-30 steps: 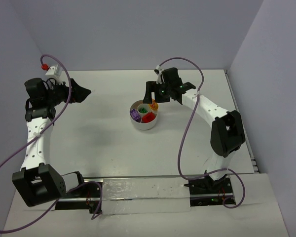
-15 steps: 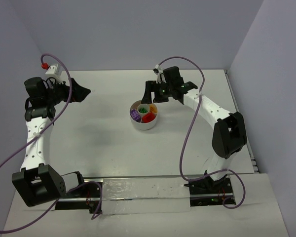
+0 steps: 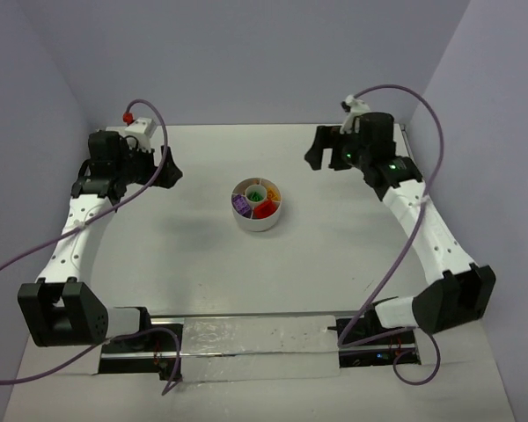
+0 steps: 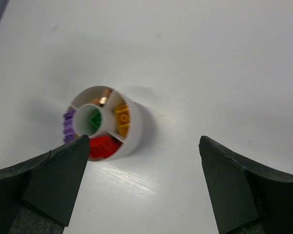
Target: Sort the legos into containers by color
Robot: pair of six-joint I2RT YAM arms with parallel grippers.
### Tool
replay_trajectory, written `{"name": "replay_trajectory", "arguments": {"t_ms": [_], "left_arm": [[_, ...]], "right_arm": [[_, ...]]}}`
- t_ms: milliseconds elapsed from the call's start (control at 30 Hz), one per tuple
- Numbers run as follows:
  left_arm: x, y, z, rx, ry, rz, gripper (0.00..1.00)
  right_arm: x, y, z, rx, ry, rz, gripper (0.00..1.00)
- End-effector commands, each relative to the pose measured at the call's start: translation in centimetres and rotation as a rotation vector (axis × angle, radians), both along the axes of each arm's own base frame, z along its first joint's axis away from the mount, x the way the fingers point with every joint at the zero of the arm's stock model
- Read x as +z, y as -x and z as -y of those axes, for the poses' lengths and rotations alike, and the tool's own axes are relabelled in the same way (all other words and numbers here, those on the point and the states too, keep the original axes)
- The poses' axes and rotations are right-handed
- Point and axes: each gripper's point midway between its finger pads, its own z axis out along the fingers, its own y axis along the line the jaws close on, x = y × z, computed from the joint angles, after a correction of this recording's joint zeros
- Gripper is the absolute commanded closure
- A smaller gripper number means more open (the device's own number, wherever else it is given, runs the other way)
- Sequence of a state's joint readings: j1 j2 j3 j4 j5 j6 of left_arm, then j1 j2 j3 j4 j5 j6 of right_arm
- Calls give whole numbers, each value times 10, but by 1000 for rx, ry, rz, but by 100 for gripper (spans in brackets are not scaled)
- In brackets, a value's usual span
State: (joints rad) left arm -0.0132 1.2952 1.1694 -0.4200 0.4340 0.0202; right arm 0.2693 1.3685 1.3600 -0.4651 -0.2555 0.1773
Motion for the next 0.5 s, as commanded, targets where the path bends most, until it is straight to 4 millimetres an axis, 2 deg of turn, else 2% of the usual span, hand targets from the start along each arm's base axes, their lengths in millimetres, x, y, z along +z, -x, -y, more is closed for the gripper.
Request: {"name": "replay_trajectory", "arguments": {"t_ms": [0, 33, 100, 200, 267, 333, 467], "left_arm": [[-1, -3, -17, 78, -74, 8, 1], [-2, -3, -18, 90, -72, 10, 1], [-4, -4, -21, 113, -74, 17, 1], [-10, -4, -26, 141, -86, 3, 1], [-12, -3, -29, 156, -98, -6, 1], [-12, -2, -31, 162, -105, -3, 1], [-2, 3, -31, 157, -106, 36, 1]], "right_arm": [[-16, 16, 74, -165, 160, 29, 0], [-21, 20, 80, -175, 179, 30, 0], [-40, 28, 108, -236, 212, 1, 0], [-55, 38, 131, -288, 220, -26, 0], [-62, 44, 132, -287, 207, -38, 0], [-61, 49, 139, -310, 192, -31, 0], [-60, 52, 137, -313, 176, -25, 0]]}}
